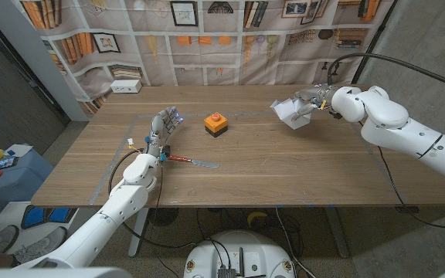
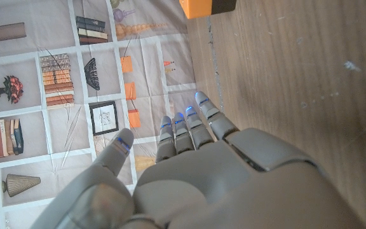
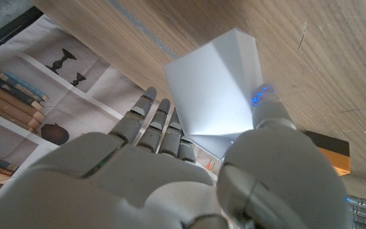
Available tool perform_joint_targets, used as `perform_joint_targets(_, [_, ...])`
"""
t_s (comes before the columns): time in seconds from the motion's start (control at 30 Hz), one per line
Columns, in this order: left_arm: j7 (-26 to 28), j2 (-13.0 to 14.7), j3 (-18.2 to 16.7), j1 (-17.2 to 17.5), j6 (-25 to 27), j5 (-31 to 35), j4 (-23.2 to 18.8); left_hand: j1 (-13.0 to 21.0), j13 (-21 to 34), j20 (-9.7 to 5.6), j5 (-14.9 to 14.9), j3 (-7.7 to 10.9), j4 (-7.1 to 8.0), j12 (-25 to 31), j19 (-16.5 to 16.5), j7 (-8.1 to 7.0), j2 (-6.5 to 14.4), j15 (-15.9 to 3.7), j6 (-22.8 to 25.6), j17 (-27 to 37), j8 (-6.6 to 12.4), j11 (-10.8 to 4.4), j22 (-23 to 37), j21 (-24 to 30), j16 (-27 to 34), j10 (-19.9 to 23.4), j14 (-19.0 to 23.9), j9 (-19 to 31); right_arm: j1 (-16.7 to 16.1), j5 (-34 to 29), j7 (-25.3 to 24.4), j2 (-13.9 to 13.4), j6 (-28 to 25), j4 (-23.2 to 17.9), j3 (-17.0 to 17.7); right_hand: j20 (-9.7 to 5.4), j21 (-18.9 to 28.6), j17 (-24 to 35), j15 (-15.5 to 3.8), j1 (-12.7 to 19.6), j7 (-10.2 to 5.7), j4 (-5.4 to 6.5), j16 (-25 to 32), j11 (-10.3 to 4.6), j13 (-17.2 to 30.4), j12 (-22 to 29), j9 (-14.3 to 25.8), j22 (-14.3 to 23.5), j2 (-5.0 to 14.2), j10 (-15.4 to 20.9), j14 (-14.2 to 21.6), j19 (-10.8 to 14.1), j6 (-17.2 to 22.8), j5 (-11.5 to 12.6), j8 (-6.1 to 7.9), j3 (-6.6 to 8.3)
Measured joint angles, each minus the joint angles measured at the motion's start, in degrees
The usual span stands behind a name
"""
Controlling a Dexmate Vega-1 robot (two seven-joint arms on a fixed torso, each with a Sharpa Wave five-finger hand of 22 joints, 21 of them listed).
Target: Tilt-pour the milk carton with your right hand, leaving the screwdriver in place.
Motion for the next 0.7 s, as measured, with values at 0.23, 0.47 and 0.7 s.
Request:
perform_joint_targets(0.23, [-0.3,0.2,0.0,0.4,0.0,-0.2,-0.4,0.0,0.0,0.00,0.0,0.00,0.00,0.0,0.0,0.00,0.0,0.00,0.0,0.0,0.00,0.00,0.0,0.0,0.0,0.0,0.0,0.0,2.7,-4.5,4.6,1.2,1.2,-0.3,-1.7,0.00,0.0,0.0,0.00,0.0,-0.22,0.00,0.0,0.00,0.0,0.0,0.0,0.0,0.00,0.0,0.0,0.0,0.2,0.0,0.00,0.00])
perform_joint_targets(0.47, [-0.3,0.3,-0.1,0.8,0.0,-0.4,-0.6,0.0,0.0,0.31,0.0,0.00,0.00,0.0,0.3,0.00,0.0,0.21,0.0,0.0,0.00,0.00,0.0,0.0,0.0,0.0,0.2,0.0,4.3,-8.8,9.0,2.3,3.2,0.3,-2.6,0.00,0.0,0.0,0.00,0.0,-0.32,0.00,0.0,-0.03,0.2,-0.3,0.0,0.0,0.00,0.0,0.0,0.0,0.3,0.0,-0.01,0.00])
perform_joint_targets(0.7, [-0.4,0.1,-0.1,0.9,0.0,-0.5,-0.5,0.0,0.0,0.31,0.0,0.00,0.00,0.0,0.3,0.32,0.0,0.21,0.3,0.0,0.00,0.21,0.0,0.0,0.0,0.2,0.2,0.0,5.8,-12.3,12.8,3.7,5.5,1.3,-3.1,-0.01,0.0,0.0,0.00,0.0,-0.32,0.00,0.0,-0.36,0.3,-0.3,0.0,0.0,0.00,0.3,0.0,0.0,0.3,0.0,-0.01,0.00])
